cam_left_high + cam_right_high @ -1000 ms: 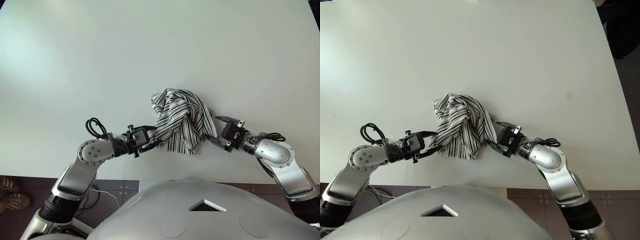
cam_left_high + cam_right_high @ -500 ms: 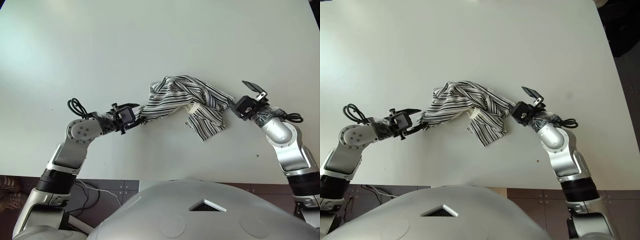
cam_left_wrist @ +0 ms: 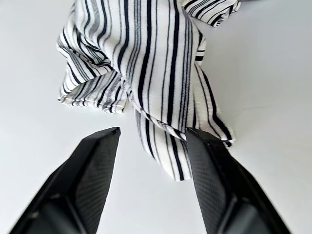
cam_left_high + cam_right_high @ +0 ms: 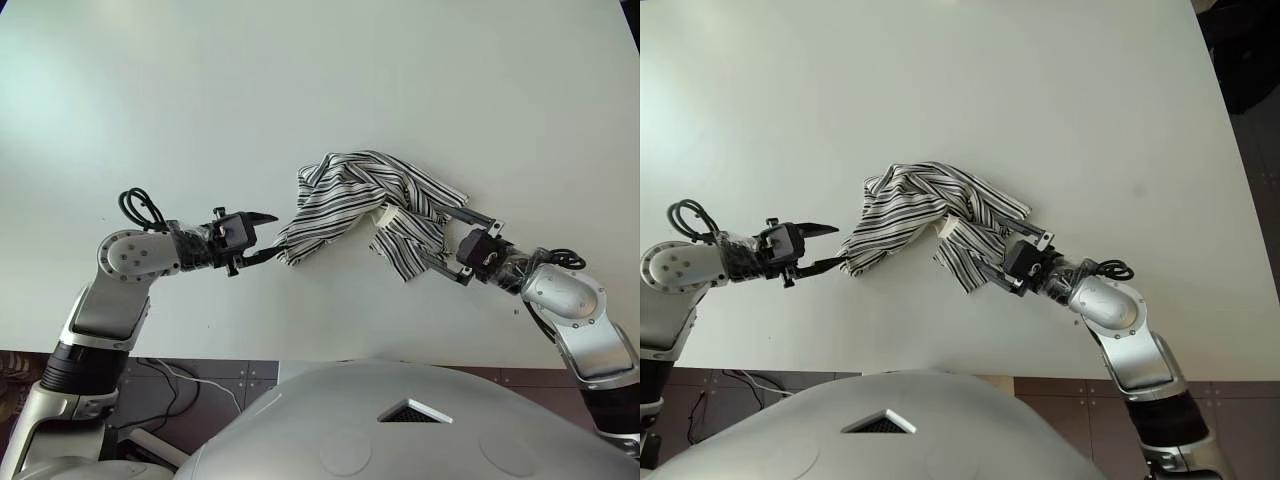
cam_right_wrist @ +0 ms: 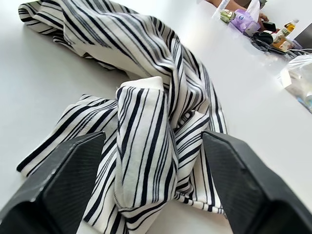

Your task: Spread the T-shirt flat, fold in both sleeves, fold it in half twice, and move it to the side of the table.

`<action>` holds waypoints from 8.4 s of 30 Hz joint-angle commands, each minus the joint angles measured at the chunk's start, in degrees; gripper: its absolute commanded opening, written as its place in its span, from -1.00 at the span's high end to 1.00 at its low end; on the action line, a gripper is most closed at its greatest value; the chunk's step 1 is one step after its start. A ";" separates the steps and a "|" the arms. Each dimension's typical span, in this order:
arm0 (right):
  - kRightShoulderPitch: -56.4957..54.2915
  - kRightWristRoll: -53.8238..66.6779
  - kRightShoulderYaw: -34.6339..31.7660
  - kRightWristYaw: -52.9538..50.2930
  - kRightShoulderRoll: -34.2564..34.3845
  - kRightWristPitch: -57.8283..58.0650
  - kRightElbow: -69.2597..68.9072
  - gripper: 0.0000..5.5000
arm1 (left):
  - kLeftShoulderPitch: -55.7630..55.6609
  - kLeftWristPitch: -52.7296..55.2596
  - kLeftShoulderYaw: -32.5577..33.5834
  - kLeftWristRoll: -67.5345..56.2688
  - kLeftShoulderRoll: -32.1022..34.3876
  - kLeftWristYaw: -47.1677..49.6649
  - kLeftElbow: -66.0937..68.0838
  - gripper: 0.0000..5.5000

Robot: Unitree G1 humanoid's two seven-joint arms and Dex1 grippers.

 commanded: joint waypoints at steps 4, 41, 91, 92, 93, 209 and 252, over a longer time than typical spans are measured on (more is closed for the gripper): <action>0.74 -2.20 1.01 -1.36 2.08 -2.60 1.00 -0.20 | -1.34 -1.76 -0.44 1.62 0.04 0.02 0.24 0.10; 3.14 6.84 -7.60 8.77 -5.06 2.41 -11.27 0.95 | 0.03 -1.86 -14.48 6.19 -8.76 8.78 -6.18 0.10; -5.10 24.23 -8.91 16.31 -11.43 25.41 -3.68 0.95 | -4.29 -33.60 -16.67 11.75 -2.83 -2.11 18.37 0.10; -4.15 24.48 -9.29 16.56 -11.61 25.41 -4.37 0.95 | -2.83 -32.10 -16.66 9.40 -1.14 -4.04 15.92 0.10; -3.11 24.87 -9.70 16.94 -11.78 25.52 -5.28 0.95 | -1.31 -31.31 -16.82 8.02 0.82 -5.88 14.12 0.10; -9.36 22.44 -7.40 13.10 -2.05 30.88 -1.80 0.96 | -12.25 -54.25 -12.60 47.40 -3.51 46.58 27.32 0.53; -33.36 33.60 -26.11 16.56 -14.84 32.22 2.79 0.96 | -25.51 -1.73 -4.83 -21.32 7.86 6.50 2.62 0.95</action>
